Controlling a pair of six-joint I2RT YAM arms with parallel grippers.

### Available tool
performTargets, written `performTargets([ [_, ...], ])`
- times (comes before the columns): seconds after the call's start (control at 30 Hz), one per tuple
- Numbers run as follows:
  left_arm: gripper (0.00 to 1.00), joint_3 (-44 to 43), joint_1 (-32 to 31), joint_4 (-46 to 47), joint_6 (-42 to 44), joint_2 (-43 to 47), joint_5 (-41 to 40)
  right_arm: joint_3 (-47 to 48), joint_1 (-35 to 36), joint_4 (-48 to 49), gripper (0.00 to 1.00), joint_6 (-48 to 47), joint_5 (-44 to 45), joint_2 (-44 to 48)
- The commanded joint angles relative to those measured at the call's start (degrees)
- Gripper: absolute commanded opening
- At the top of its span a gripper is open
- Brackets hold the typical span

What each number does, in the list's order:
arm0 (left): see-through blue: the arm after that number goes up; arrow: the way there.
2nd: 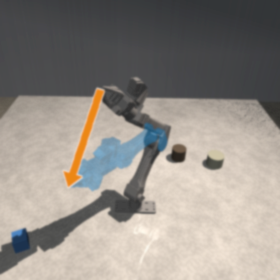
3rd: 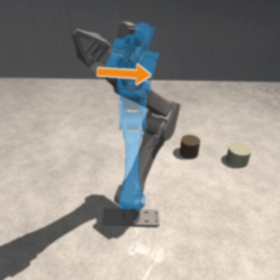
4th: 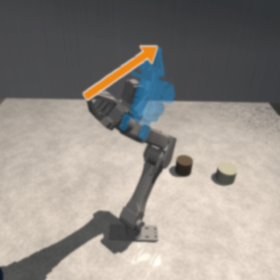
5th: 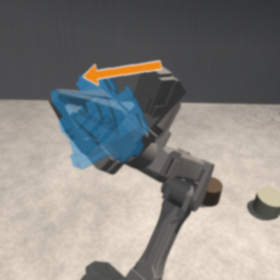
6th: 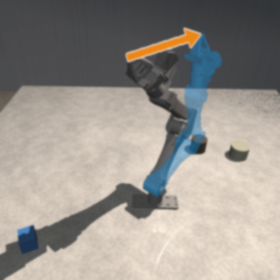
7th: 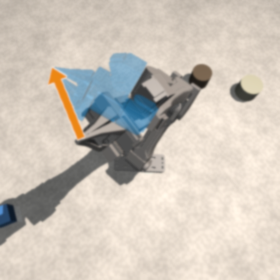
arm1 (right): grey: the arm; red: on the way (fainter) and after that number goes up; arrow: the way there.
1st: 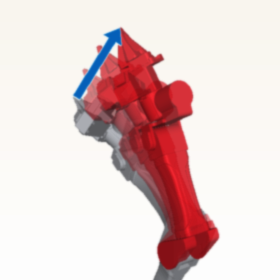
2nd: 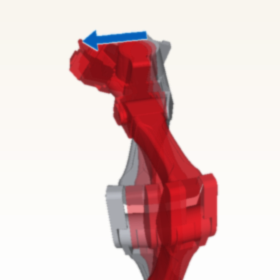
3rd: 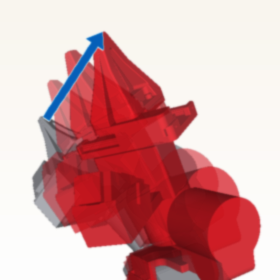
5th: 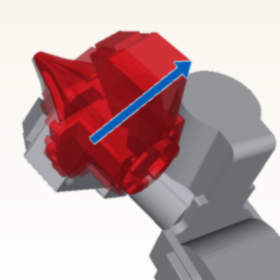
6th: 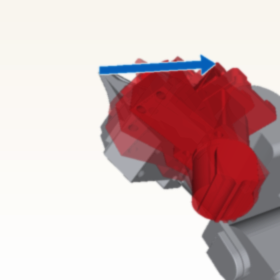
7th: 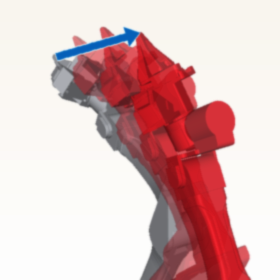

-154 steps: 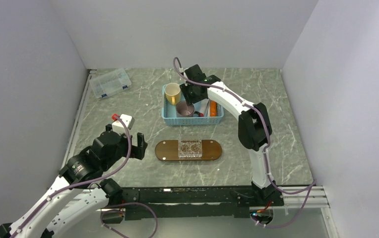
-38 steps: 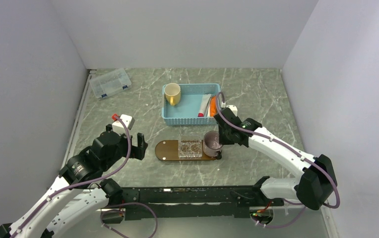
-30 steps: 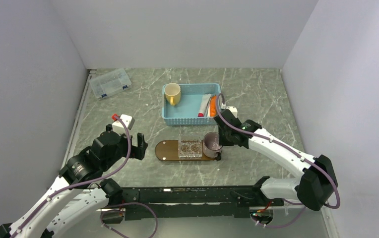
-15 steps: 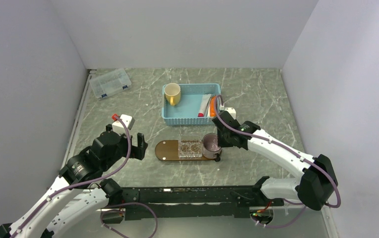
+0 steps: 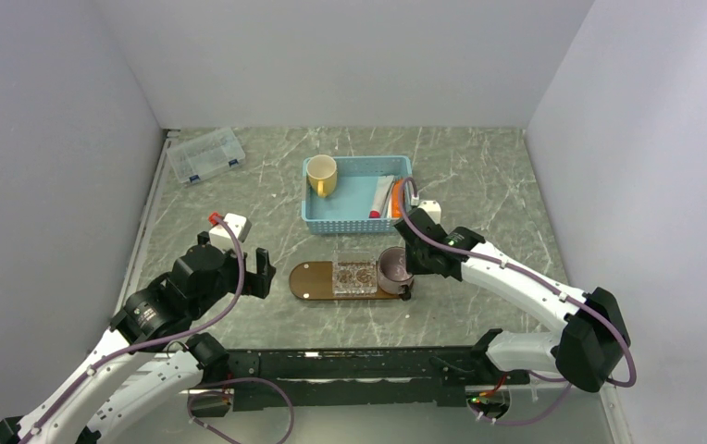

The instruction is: Prepare toiletry sets of a toothbrush and toothpaste on the tray

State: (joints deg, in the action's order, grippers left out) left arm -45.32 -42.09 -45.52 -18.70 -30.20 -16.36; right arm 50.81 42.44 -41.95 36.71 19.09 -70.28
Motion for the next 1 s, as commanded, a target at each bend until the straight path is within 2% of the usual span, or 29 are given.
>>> performTargets([
  [0.0,0.99,-0.39,-0.17,0.87,0.50,0.18,0.35,0.11,0.39,3.61,0.08,1.66,1.30,0.93],
  [0.23,0.99,-0.47,-0.15,0.87,0.46,-0.14,0.36,-0.01,0.71,3.99,0.10,1.68,1.12,0.43],
  [0.4,0.99,-0.42,-0.14,0.87,0.50,-0.27,0.34,0.33,0.78,3.91,0.15,1.68,1.30,0.58],
  [0.87,0.99,-0.39,-0.17,1.12,0.57,-0.78,0.34,3.29,1.03,1.72,0.41,1.37,2.33,0.89],
  [0.97,0.99,-0.92,-0.17,1.24,0.85,-1.61,-0.07,5.66,0.94,0.12,0.43,0.50,3.19,1.09],
])
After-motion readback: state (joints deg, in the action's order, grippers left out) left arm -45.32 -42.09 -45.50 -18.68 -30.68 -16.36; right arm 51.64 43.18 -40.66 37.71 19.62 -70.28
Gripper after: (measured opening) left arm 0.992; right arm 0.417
